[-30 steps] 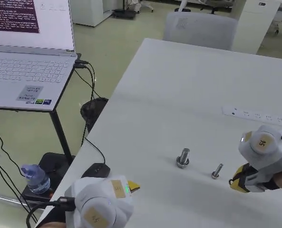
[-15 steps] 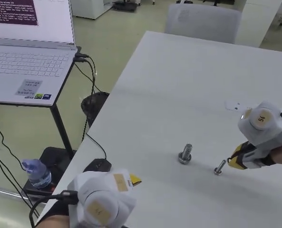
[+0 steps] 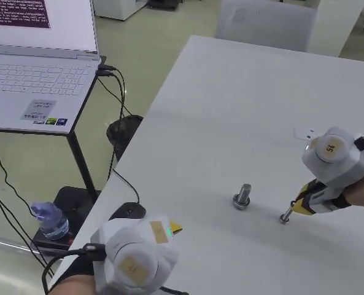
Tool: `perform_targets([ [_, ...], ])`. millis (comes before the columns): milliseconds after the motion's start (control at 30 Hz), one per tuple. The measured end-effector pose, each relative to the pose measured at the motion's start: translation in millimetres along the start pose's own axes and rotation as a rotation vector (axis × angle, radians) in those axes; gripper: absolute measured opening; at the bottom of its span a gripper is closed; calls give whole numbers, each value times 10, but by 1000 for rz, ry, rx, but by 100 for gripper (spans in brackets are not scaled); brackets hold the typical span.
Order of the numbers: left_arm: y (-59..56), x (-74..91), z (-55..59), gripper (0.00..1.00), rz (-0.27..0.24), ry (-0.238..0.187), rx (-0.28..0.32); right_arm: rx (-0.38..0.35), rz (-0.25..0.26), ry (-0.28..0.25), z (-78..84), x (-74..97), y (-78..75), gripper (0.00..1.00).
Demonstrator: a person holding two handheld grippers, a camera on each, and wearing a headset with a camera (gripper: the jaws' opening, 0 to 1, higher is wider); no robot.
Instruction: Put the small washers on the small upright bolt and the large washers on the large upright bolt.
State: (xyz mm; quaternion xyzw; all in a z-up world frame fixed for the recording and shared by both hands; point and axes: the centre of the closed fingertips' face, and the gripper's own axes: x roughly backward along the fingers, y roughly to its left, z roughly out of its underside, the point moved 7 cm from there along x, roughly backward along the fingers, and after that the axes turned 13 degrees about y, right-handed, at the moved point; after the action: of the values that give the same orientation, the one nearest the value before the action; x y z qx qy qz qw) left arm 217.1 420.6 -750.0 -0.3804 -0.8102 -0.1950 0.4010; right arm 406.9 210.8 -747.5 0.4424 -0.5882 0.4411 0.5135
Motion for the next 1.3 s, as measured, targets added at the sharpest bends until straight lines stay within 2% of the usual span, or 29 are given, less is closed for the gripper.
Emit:
perform_targets([
  [233,65,-42,28,75,-29,2,30,5,-9,11,-1,-57,0,13],
  [567,34,-28,59,73,-21,11,34,37,-9,39,-18,-149,1,13],
  [1000,23,-51,116,72,-11,22,46,72,-39,78,-31,-390,22,13],
  [1300,24,-44,136,71,-11,19,54,104,-34,105,-48,-484,34,13],
])
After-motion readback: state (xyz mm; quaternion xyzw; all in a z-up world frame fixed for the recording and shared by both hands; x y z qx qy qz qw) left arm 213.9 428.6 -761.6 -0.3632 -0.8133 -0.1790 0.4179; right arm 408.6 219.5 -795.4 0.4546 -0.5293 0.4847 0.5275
